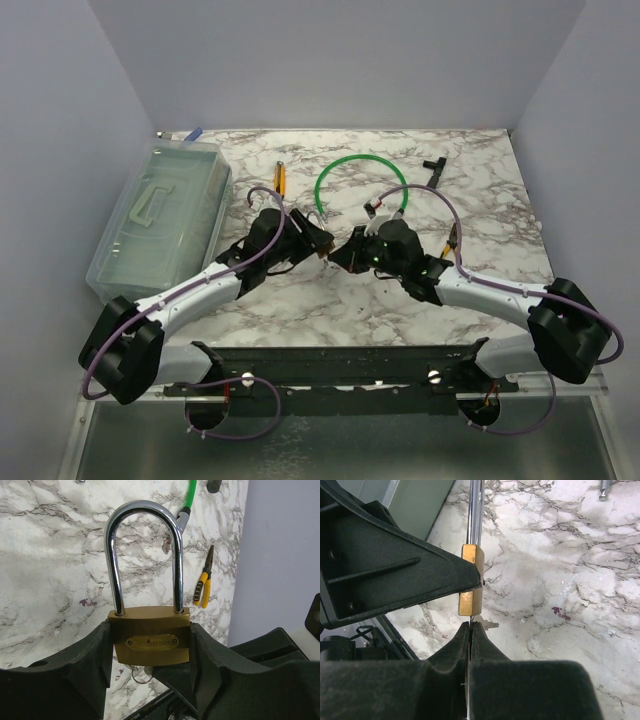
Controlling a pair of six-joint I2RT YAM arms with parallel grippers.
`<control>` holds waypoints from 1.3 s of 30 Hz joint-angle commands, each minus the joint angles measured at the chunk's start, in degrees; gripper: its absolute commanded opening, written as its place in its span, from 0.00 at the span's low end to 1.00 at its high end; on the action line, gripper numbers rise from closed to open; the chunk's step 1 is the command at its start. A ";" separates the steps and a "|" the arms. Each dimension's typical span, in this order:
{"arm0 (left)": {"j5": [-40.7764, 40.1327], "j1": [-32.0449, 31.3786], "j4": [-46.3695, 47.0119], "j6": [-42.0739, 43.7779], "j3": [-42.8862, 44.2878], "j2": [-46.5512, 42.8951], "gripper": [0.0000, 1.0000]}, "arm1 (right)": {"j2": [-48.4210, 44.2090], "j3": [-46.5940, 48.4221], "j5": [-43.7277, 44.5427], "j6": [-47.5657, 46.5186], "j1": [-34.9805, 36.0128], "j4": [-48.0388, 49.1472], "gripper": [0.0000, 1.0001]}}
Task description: Unlock with the key
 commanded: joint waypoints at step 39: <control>9.55 -1.41 25.92 -1.01 -7.01 -11.42 0.00 | -2.28 -8.28 -18.39 9.89 -4.80 25.93 0.00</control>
